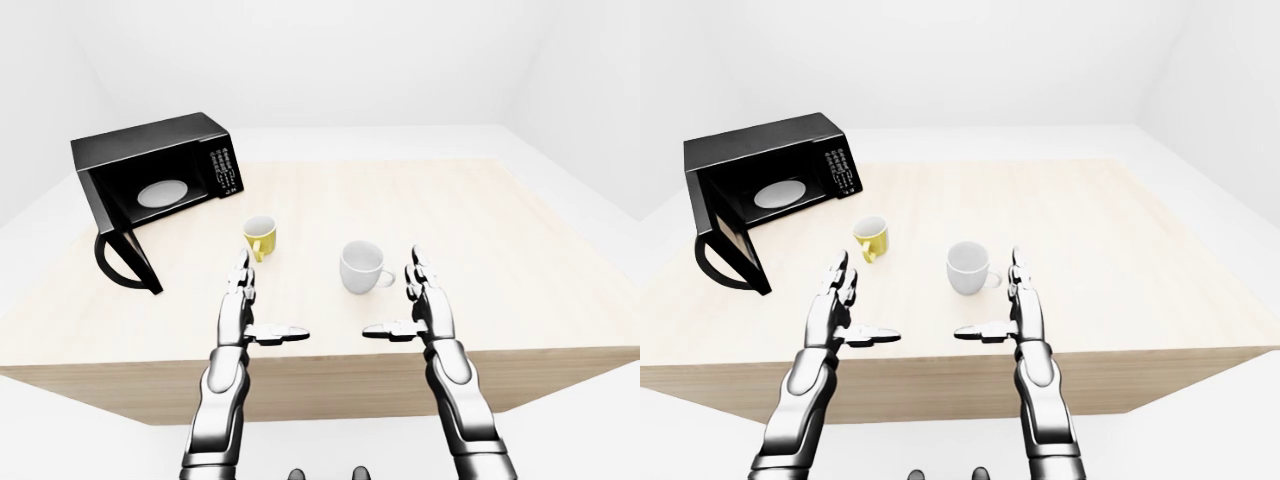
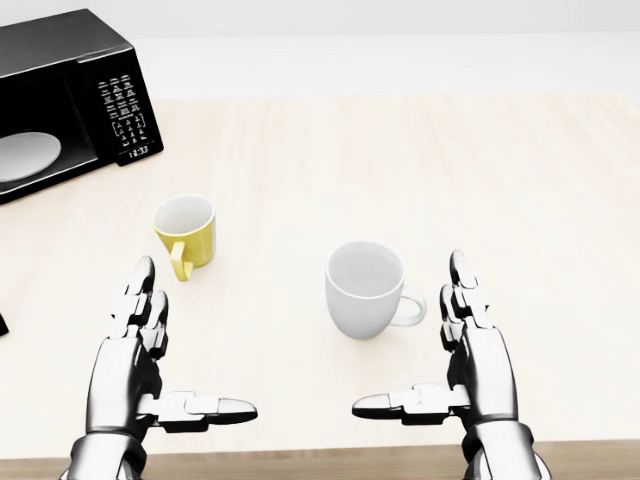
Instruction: Close the microwave.
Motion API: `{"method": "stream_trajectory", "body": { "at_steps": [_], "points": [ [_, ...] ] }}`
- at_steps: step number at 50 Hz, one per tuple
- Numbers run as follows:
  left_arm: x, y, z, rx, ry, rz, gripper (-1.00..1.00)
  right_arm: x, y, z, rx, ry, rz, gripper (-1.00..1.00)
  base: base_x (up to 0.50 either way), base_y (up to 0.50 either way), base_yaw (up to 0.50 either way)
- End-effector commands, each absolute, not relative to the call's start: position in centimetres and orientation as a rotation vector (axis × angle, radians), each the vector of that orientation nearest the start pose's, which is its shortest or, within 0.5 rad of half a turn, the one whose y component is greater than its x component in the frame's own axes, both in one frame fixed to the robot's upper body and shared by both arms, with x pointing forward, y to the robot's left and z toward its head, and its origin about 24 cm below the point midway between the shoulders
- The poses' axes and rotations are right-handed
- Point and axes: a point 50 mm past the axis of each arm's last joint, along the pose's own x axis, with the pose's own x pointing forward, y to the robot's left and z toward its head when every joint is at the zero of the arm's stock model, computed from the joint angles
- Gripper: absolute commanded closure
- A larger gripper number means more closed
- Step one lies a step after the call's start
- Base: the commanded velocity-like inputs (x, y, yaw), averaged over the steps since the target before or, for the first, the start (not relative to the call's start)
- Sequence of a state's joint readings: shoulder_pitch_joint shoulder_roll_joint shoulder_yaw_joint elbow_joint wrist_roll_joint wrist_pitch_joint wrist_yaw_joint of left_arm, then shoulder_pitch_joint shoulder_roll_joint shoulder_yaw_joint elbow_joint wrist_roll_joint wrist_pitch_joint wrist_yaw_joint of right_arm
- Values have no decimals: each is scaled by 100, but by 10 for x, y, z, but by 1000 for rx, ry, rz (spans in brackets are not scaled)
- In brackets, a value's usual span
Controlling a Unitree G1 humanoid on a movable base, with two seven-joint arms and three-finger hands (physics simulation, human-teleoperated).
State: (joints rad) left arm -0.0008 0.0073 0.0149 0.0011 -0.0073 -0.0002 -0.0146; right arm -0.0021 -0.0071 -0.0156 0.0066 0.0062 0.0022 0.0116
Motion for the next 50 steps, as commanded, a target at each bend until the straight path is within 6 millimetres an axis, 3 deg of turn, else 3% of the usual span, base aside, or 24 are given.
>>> {"method": "stream_trajectory", "body": {
  "at_steps": [1,15,20,23,30,37,50],
  "points": [
    [254,160,41,0,0,1,-100,255,-160,37,-3,23,-11,-100,0,0,0],
    [252,160,43,-5,-3,-2,-100,254,-159,37,-6,21,-3,-100,0,0,0],
    [232,163,70,-8,-72,-5,-100,236,-157,69,-63,-66,-23,-100,0,0,0],
    [209,168,100,-8,-198,4,-100,213,-155,108,-108,-231,-46,-100,0,0,0],
    [173,179,138,-16,-351,25,-100,187,-152,140,-154,-368,-72,-100,0,0,0],
    [161,182,148,-23,-394,31,-100,185,-151,142,-155,-377,-75,-100,0,0,0],
    [160,182,145,-29,-385,33,-100,184,-153,143,-159,-382,-88,-100,0,0,0]
  ]
}}
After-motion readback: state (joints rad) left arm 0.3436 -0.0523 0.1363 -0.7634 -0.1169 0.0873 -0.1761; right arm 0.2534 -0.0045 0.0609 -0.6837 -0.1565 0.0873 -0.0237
